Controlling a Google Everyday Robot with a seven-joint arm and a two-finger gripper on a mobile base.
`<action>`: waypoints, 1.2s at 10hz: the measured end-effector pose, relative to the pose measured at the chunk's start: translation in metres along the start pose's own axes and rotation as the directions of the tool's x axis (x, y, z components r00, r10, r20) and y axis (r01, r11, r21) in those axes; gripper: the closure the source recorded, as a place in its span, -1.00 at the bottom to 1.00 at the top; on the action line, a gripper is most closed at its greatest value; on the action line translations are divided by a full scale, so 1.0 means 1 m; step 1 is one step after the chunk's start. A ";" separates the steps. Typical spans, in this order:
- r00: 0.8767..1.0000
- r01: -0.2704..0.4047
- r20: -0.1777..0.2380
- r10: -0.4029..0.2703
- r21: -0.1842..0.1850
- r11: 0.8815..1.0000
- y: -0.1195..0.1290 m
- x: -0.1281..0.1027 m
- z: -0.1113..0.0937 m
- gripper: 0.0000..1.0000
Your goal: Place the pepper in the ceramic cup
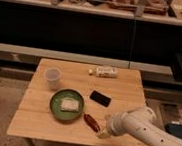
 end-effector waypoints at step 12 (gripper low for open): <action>0.997 0.007 0.071 -0.006 -0.014 1.000 -0.017 -0.046 0.050 -0.25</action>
